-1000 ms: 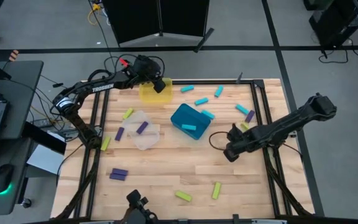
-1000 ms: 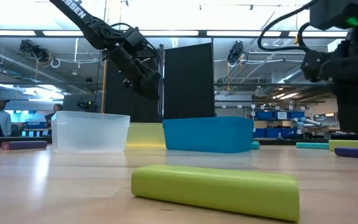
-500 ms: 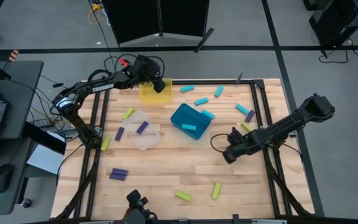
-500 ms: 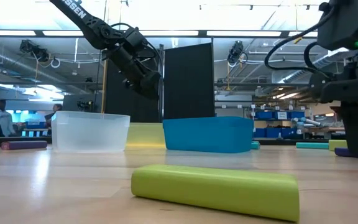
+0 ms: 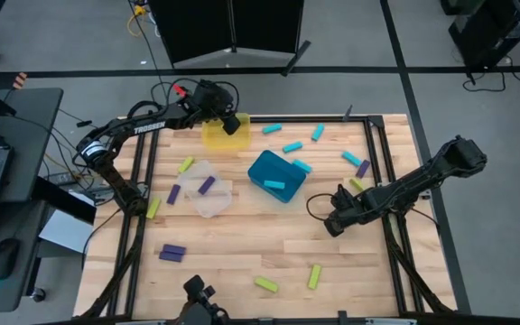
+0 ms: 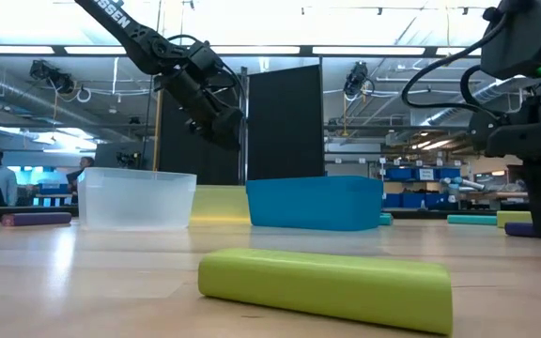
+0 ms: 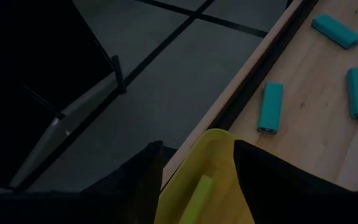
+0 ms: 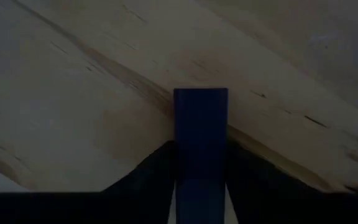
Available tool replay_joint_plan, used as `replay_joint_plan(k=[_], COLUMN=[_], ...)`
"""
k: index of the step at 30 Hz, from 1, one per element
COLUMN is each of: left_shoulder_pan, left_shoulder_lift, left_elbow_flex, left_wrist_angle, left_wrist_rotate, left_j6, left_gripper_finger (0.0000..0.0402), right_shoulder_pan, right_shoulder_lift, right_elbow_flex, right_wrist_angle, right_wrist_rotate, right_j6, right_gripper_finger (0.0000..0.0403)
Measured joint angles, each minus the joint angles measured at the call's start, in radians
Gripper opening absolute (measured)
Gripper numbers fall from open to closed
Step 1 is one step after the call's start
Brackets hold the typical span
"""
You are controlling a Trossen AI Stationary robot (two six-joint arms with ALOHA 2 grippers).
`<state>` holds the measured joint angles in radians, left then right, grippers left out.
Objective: Sort blocks
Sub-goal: Put the violet block into the transparent bin
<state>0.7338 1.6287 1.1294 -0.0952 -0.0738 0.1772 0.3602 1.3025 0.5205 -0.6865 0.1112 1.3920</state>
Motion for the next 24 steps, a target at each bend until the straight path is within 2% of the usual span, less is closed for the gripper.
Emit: replay_joint_plan(k=[3,11,24], left_shoulder_pan=[0.0,0.0,0.0], left_shoulder_lift=[0.0,0.0,0.0], left_elbow_flex=[0.0,0.0,0.0], left_wrist_angle=[0.0,0.074,0.197], left_wrist_rotate=[0.0,-0.001,-0.001], left_j6=[0.0,-0.029,-0.031], left_gripper_finger=[0.0204,0.0204,0.0204], right_shoulder_pan=[-0.005,-0.016,-0.016], right_shoulder_lift=[0.0,-0.007,-0.097], right_elbow_flex=[0.0,0.0,-0.003], right_wrist_angle=[-0.001,0.0,-0.014], right_wrist_rotate=[-0.003,-0.008,0.063], right_j6=[-0.009,-0.032,-0.054], right_gripper_finger=[0.0119,0.0128,0.0123])
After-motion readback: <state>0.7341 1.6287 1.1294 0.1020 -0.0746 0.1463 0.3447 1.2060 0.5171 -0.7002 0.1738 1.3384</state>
